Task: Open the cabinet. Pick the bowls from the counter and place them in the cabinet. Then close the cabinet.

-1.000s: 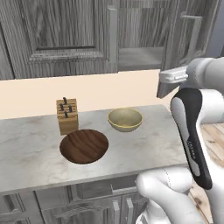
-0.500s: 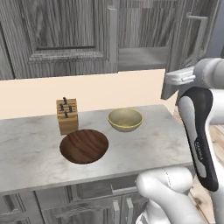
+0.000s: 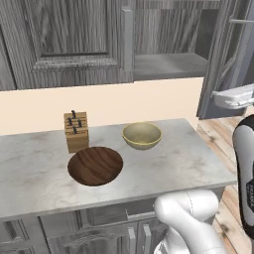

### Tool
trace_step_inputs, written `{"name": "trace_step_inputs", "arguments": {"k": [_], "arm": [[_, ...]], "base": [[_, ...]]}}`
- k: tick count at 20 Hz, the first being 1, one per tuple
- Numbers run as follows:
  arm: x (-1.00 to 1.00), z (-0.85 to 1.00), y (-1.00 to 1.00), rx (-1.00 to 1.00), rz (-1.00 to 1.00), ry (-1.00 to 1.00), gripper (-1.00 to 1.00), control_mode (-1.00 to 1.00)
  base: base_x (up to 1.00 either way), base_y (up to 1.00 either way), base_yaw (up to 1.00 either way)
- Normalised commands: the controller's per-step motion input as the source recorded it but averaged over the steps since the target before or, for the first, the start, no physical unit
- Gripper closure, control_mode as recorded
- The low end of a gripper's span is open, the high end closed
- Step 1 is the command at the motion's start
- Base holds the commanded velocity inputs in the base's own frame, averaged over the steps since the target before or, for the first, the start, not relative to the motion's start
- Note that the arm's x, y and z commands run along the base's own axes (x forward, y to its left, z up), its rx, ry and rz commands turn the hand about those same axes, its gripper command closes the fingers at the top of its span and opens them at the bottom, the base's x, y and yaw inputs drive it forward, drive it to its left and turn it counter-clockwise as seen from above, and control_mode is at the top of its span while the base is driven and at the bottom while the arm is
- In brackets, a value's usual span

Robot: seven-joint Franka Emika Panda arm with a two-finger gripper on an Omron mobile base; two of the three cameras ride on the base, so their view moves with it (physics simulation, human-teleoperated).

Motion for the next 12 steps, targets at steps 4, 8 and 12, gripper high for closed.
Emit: {"name": "trace_step_inputs", "arguments": {"k": [4, 8, 12], "arm": [[-0.78, 0.04, 0.26, -0.04, -0.05, -0.07, -1.0, -1.0], [-0.67, 0.06, 0.54, -0.11, -0.06, -0.04, -1.0, -1.0], [-0.45, 0.04, 0.66, -0.26, -0.07, 0.0, -1.0, -1.0]], "base": [[0.0, 0.0, 0.0], [0.0, 0.0, 0.0], [0.0, 0.0, 0.0]]}}
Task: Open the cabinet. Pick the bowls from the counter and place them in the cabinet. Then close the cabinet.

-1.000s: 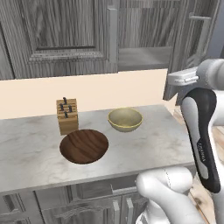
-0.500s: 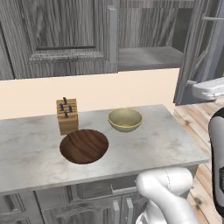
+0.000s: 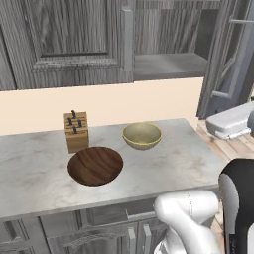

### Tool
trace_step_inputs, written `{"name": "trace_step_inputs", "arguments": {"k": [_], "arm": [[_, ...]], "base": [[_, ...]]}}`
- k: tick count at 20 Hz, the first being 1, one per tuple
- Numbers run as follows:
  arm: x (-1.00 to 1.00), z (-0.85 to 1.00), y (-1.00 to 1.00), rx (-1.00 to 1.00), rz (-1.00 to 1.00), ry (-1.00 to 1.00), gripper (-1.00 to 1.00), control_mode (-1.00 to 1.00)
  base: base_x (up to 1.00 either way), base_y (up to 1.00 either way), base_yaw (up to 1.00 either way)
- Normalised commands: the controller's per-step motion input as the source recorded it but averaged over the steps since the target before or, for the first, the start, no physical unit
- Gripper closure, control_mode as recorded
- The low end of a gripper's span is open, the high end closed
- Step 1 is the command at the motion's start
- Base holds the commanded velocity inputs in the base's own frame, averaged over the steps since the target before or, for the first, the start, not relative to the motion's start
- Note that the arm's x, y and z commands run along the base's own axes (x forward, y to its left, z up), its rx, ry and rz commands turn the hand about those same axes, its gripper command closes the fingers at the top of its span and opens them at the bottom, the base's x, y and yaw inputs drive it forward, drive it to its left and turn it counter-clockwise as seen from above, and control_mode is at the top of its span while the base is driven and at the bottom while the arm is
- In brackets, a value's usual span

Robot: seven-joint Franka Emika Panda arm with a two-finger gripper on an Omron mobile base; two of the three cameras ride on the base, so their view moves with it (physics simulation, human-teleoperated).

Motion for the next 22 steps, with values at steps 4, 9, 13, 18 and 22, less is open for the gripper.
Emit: {"name": "trace_step_inputs", "arguments": {"k": [4, 9, 13, 18, 22], "arm": [[-0.4, 0.0, 0.71, -0.4, -0.06, 0.0, -1.0, -1.0], [-0.12, 0.0, 0.69, -0.48, 0.0, 0.08, -1.0, -1.0], [0.0, 0.0, 0.51, -0.53, 0.0, 0.11, -1.0, -1.0], [0.01, 0.0, 0.34, -0.57, 0.0, 0.11, -1.0, -1.0], [0.18, -0.03, 0.02, -0.4, -0.05, 0.07, -1.0, -1.0]], "base": [[0.0, 0.0, 0.0], [0.0, 0.0, 0.0], [0.0, 0.0, 0.0], [0.0, 0.0, 0.0], [0.0, 0.0, 0.0]]}}
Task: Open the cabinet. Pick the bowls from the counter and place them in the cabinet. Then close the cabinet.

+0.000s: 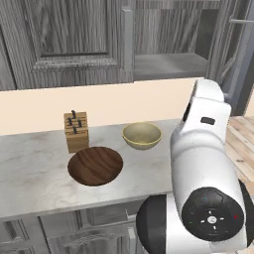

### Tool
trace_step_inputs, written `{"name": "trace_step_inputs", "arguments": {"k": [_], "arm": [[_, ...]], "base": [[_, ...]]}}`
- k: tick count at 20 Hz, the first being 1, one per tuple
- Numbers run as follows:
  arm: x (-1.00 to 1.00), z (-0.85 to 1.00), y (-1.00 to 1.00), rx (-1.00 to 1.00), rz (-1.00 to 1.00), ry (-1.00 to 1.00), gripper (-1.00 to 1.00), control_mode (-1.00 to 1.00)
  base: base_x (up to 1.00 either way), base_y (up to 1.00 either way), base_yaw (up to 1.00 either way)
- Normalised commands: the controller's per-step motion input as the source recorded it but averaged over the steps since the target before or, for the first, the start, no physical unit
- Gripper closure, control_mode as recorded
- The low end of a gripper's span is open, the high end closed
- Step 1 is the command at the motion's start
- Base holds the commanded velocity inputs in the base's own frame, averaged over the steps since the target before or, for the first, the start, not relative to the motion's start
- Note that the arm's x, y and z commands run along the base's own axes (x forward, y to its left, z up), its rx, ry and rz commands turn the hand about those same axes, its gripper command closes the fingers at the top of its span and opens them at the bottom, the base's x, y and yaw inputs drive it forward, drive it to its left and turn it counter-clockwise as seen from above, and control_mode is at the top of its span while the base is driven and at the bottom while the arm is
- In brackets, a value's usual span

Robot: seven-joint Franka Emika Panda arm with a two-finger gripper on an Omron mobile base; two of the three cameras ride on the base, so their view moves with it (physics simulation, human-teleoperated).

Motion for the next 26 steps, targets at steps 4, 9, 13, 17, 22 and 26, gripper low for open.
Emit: {"name": "trace_step_inputs", "arguments": {"k": [4, 9, 13, 17, 22, 26], "arm": [[0.25, 0.0, -0.15, -0.12, -0.17, 0.05, -1.0, -1.0], [0.32, 0.0, -0.21, -0.02, -0.2, 0.01, -1.0, -1.0], [0.4, 0.0, -0.12, 0.0, -0.15, 0.0, -1.0, -1.0], [0.26, 0.0, -0.32, 0.0, -0.11, 0.01, -1.0, -1.0], [0.21, 0.0, -0.42, 0.0, -0.06, 0.04, -1.0, -1.0], [0.4, 0.0, -0.14, 0.0, 0.0, 0.11, -1.0, -1.0]], "base": [[0.0, 0.0, 0.0], [0.0, 0.0, 0.0], [0.0, 0.0, 0.0], [0.0, 0.0, 0.0], [0.0, 0.0, 0.0], [0.0, 0.0, 0.0]]}}
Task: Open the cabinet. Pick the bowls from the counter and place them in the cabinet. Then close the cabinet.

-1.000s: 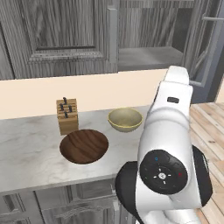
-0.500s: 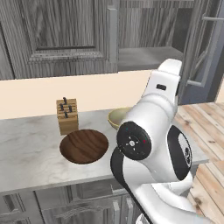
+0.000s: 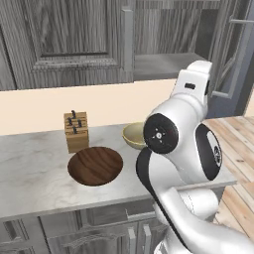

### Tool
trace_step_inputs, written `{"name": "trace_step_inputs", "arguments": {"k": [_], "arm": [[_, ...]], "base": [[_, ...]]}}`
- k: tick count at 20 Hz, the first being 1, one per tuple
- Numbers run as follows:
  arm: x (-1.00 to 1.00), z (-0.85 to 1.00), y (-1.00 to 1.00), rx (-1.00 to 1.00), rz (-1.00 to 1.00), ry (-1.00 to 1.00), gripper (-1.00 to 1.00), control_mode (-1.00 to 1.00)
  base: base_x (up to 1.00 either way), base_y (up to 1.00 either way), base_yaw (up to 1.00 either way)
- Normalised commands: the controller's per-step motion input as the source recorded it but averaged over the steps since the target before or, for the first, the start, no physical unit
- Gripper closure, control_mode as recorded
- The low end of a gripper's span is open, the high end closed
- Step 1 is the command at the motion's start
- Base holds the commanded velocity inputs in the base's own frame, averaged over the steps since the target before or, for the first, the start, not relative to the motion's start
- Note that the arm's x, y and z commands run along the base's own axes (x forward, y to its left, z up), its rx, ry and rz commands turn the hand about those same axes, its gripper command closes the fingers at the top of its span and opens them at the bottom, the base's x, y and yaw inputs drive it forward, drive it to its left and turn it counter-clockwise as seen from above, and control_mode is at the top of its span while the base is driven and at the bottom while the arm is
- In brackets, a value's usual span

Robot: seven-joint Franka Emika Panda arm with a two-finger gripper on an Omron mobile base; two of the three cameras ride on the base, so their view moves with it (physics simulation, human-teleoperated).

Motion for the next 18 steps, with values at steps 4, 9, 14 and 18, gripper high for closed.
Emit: {"name": "trace_step_inputs", "arguments": {"k": [4, 9, 14, 18], "arm": [[0.3, 0.0, 0.0, 0.0, 0.02, 0.07, -1.0, -1.0], [0.2, 0.0, -0.01, 0.0, 0.03, 0.06, -1.0, -1.0], [0.17, -0.08, -0.04, 0.0, 0.01, 0.03, -1.0, -1.0], [0.39, -0.14, -0.02, 0.0, 0.0, 0.02, -1.0, -1.0]], "base": [[0.0, 0.0, 0.0], [0.0, 0.0, 0.0], [0.0, 0.0, 0.0], [0.0, 0.0, 0.0]]}}
